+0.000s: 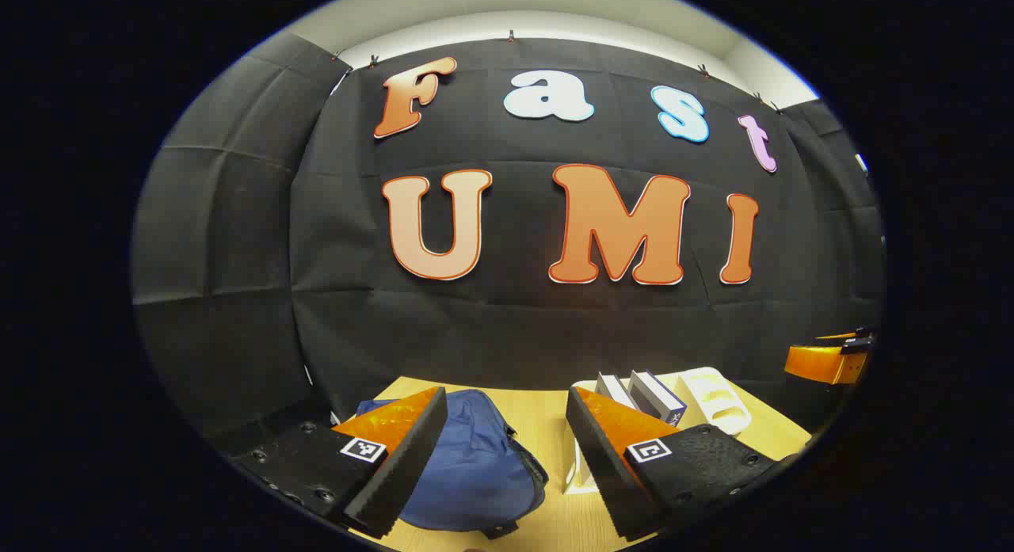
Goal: Open the schoolbag, grab two books from the bookshelf and put them into the schoolbag.
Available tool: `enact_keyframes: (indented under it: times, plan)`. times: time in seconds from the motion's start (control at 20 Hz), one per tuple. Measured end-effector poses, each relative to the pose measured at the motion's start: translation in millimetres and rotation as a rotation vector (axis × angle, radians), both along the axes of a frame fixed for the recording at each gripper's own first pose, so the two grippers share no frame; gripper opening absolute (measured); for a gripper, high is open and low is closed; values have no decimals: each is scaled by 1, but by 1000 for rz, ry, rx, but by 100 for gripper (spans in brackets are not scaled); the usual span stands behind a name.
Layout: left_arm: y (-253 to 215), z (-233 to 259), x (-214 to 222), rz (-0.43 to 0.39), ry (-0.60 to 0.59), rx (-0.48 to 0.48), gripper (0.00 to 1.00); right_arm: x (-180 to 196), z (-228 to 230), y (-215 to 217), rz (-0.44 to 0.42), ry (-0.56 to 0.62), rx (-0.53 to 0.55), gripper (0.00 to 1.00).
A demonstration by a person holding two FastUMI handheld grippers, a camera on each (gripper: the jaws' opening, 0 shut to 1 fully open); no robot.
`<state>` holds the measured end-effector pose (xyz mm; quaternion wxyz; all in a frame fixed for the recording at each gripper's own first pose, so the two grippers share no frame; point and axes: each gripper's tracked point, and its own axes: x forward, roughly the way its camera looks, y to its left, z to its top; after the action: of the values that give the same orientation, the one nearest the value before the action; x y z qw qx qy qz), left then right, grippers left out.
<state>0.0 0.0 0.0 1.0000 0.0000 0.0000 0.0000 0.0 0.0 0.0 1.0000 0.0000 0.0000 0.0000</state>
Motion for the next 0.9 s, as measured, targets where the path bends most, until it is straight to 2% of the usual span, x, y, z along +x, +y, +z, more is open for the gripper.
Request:
enact_keyframes:
  times: [0.6, 0.9]
  plan:
    - [5, -4, -4, 2, 9, -18, 94, -2, -1, 1, 0, 4, 5, 97]
    - [9, -3, -6, 17, 5, 11, 94, -4, -3, 1, -2, 7, 8, 97]
